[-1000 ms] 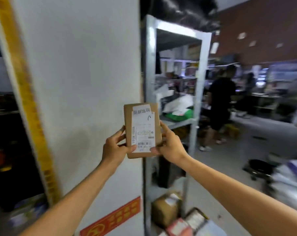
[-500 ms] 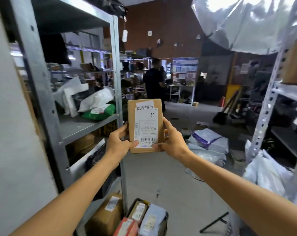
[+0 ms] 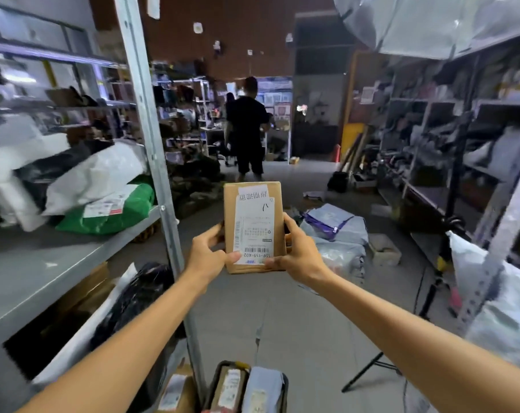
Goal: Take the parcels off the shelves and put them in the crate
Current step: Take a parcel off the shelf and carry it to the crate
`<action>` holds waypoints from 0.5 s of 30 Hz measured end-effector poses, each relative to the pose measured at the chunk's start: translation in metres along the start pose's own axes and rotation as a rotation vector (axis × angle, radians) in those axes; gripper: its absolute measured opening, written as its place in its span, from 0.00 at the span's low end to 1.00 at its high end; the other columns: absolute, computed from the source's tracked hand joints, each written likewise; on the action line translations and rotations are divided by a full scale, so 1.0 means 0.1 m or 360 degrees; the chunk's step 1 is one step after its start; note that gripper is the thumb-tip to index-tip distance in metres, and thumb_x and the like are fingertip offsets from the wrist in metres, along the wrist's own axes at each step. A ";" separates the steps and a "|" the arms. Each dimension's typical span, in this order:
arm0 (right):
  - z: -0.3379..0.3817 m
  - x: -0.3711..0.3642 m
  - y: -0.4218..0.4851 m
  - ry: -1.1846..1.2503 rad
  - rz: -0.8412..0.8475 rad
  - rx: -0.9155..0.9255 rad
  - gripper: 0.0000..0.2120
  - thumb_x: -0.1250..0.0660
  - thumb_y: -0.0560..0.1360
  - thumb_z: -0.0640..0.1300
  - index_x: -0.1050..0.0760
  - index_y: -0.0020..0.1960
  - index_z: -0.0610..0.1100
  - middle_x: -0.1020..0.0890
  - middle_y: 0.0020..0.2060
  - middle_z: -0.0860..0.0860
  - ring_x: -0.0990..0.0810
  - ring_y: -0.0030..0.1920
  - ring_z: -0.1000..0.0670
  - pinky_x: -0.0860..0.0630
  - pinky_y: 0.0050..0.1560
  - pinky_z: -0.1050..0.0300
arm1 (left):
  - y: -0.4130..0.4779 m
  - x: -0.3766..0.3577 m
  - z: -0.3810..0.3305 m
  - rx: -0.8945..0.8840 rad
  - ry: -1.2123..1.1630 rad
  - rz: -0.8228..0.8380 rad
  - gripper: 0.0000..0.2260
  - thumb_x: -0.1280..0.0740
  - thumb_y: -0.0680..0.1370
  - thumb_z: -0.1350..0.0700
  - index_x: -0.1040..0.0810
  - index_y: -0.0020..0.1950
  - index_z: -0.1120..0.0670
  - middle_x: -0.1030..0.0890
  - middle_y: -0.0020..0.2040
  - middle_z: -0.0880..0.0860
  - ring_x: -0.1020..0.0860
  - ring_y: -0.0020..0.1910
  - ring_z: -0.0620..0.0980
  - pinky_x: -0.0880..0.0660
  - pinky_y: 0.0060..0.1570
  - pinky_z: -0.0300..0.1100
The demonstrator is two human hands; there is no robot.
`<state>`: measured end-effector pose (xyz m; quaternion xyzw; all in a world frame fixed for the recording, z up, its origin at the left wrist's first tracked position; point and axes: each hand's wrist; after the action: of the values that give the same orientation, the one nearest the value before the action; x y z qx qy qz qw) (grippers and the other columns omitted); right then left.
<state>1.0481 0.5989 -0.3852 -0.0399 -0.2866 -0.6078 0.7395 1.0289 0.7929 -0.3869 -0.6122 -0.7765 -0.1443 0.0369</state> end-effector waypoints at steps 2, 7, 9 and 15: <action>-0.08 -0.13 0.17 -0.0005 -0.0033 -0.0060 0.42 0.23 0.65 0.33 0.40 0.72 0.53 0.27 0.49 0.66 0.23 0.49 0.62 0.21 0.42 0.70 | 0.24 0.03 0.12 0.0022 0.0021 0.0072 0.31 0.25 0.69 0.69 0.27 0.69 0.53 0.22 0.49 0.38 0.23 0.47 0.35 0.26 0.40 0.29; -0.31 -0.32 0.47 -0.0051 -0.0126 -0.0192 0.42 0.23 0.65 0.33 0.40 0.69 0.56 0.27 0.46 0.67 0.24 0.44 0.67 0.27 0.35 0.76 | 0.70 -0.02 0.41 0.0075 -0.0010 0.0195 0.32 0.26 0.69 0.69 0.28 0.70 0.54 0.22 0.55 0.45 0.24 0.59 0.47 0.24 0.58 0.46; -0.44 -0.37 0.56 -0.0084 -0.0125 -0.0235 0.43 0.23 0.65 0.33 0.40 0.71 0.55 0.28 0.45 0.66 0.24 0.44 0.65 0.27 0.34 0.76 | 0.80 -0.08 0.56 0.0090 -0.0020 0.0223 0.32 0.25 0.69 0.68 0.29 0.71 0.54 0.24 0.57 0.45 0.26 0.59 0.44 0.25 0.55 0.44; -1.04 -0.60 0.57 -0.0138 -0.0063 -0.0379 0.45 0.23 0.65 0.34 0.41 0.75 0.50 0.28 0.45 0.66 0.24 0.43 0.61 0.24 0.35 0.74 | 0.89 -0.30 1.17 0.0292 -0.0097 0.0295 0.33 0.26 0.68 0.71 0.29 0.71 0.56 0.24 0.56 0.44 0.24 0.57 0.46 0.22 0.51 0.41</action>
<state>1.1343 0.6238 -0.4836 -0.1480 -0.2449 -0.6496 0.7044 1.1355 0.8142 -0.4898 -0.6794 -0.7274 -0.0499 0.0823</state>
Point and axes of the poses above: each hand's wrist, its own y-axis towards the middle knuckle, its own x-axis out of the back of the hand, z = x × y
